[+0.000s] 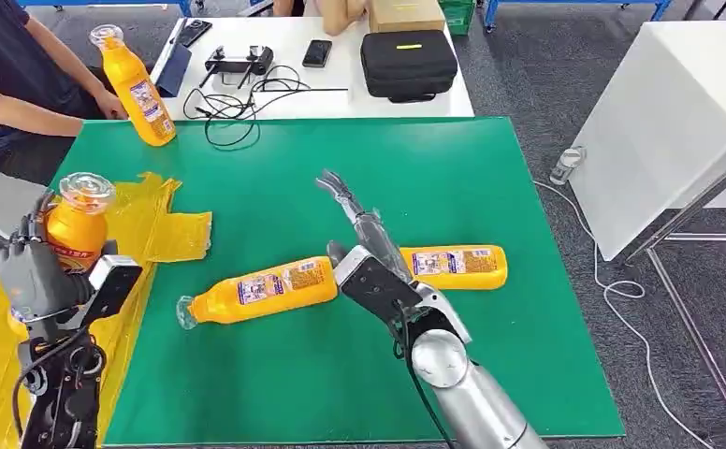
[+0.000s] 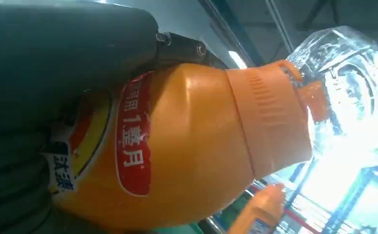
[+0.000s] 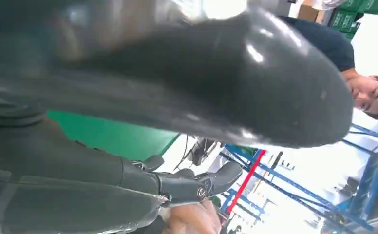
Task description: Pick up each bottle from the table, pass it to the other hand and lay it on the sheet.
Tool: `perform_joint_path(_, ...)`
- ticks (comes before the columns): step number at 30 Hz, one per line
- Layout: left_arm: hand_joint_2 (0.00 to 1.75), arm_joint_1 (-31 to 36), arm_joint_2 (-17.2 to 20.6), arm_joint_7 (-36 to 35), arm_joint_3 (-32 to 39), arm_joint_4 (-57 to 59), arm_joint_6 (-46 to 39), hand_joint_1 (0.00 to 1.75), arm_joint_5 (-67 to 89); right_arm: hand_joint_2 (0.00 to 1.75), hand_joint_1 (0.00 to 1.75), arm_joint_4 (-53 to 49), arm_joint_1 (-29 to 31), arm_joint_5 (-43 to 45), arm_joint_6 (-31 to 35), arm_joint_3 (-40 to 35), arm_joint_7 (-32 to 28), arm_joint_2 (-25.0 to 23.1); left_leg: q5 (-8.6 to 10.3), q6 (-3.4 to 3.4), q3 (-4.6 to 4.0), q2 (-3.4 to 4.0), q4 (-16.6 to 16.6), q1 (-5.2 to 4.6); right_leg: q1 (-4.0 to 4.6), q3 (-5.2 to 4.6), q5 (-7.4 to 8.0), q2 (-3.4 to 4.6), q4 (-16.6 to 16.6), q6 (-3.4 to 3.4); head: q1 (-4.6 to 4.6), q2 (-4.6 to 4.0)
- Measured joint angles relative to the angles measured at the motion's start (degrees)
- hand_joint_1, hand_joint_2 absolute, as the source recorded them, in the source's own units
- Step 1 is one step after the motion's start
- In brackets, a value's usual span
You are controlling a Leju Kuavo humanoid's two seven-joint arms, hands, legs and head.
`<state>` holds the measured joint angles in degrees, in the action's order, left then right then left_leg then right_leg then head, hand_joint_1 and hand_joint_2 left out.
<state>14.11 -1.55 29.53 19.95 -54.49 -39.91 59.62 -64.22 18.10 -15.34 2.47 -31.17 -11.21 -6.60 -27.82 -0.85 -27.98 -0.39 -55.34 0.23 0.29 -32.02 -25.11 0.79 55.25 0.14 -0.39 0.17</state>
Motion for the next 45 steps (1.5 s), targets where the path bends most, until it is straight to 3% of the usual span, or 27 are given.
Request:
perform_joint_path(8, 1.75, 1.5, -0.8, 0.0, 4.8, 2.7, -0.1, 1.75, 1.6, 0.00, 0.00, 0.0, -0.2, 0.0, 0.0, 0.2, 0.0, -0.2, -0.01, -0.01, -0.02, -0.07, 0.0, -0.05, 0.00, -0.01, 0.00, -0.04, 0.0, 0.00, 0.00, 0.00)
perform_joint_path(14, 1.75, 2.3, -1.6, -6.9, 8.0, 3.3, -0.1, 1.75, 25.7, 0.00, 0.00, 0.7, 0.5, -0.2, -1.3, 0.3, -0.9, -0.8, -0.01, -0.01, 0.00, -0.06, 0.0, -0.04, 0.00, 0.00, 0.00, -0.03, 0.0, 0.00, 0.00, 0.00)
perform_joint_path(18, 1.75, 2.2, -1.4, -17.3, 5.0, 5.7, -0.1, 1.75, 28.8, 0.00, 0.00, 2.7, 2.0, 0.3, -2.3, -0.4, -2.3, -1.5, 0.00, 0.00, -0.01, -0.09, 0.0, -0.01, 0.01, 0.00, 0.00, -0.04, 0.0, 0.00, 0.00, 0.00)
perform_joint_path(21, 1.75, 1.8, -0.7, -20.0, 1.4, 7.7, -0.1, 1.75, 29.3, 0.00, 0.00, 4.0, 2.9, 0.5, -2.8, -1.2, -2.7, -2.0, 0.00, 0.00, -0.04, -0.09, 0.0, 0.00, 0.01, 0.00, 0.00, -0.05, 0.0, 0.00, -0.02, -0.02)
perform_joint_path(28, 1.75, -0.2, 0.4, -21.7, -6.3, 11.4, -0.1, 1.75, 29.3, 0.00, 0.00, 8.3, 5.5, 1.7, -4.2, -2.8, -3.8, -2.8, 0.00, 0.00, -0.05, -0.08, 0.0, -0.02, 0.00, 0.00, 0.00, -0.04, 0.0, 0.00, 0.02, 0.00)
perform_joint_path(37, 1.75, -1.0, 0.9, -22.6, -9.5, 14.7, -0.1, 1.75, 29.0, 0.00, 0.00, 10.9, 7.3, 2.1, -4.6, -3.5, -4.2, -4.2, 0.00, 0.00, -0.04, -0.09, 0.0, -0.01, 0.00, -0.01, 0.00, -0.05, 0.0, 0.00, 0.00, 0.00)
perform_joint_path(38, 1.75, -1.0, 0.9, -23.0, -9.7, 15.1, -0.1, 1.55, 29.1, 0.00, 0.00, 11.0, 7.4, 2.1, -4.6, -3.5, -4.2, -4.2, 0.00, 0.00, -0.05, -0.09, 0.0, -0.01, 0.00, 0.00, 0.00, -0.05, 0.0, 0.00, 0.00, 0.00)
perform_joint_path(39, 1.75, -1.1, 0.9, -23.8, -9.9, 15.4, -0.1, 0.00, 29.4, 0.00, 0.00, 11.1, 7.5, 2.1, -4.7, -3.5, -4.2, -4.3, 0.00, 0.00, -0.05, -0.09, 0.0, -0.01, 0.00, 0.00, 0.00, -0.05, 0.0, 0.00, 0.00, 0.00)
perform_joint_path(43, 1.75, -1.4, 1.1, -26.9, -11.5, 17.4, -0.1, 0.00, 29.6, 0.00, 0.00, 11.5, 7.6, 2.1, -4.9, -3.6, -4.2, -4.6, 0.00, 0.00, -0.04, -0.08, 0.0, -0.01, 0.01, -0.01, 0.00, -0.04, 0.0, 0.00, 0.02, 0.00)
perform_joint_path(44, 0.00, -1.2, 1.4, -27.9, -12.0, 18.3, -0.1, 0.00, 29.5, 0.00, 0.00, 11.5, 7.6, 2.1, -5.2, -3.7, -4.2, -4.6, 0.00, 0.00, -0.04, -0.09, 0.0, -0.01, 0.00, -0.01, 0.00, -0.05, 0.0, 0.00, 0.00, -0.02)
perform_joint_path(45, 0.00, -1.0, 1.6, -29.0, -12.4, 19.4, -0.1, 0.00, 29.2, 0.00, 0.00, 11.6, 7.6, 2.0, -5.5, -3.7, -4.0, -4.7, 0.00, 0.00, -0.04, -0.08, 0.0, -0.01, 0.00, -0.01, 0.00, -0.05, 0.0, 0.00, 0.02, -0.02)
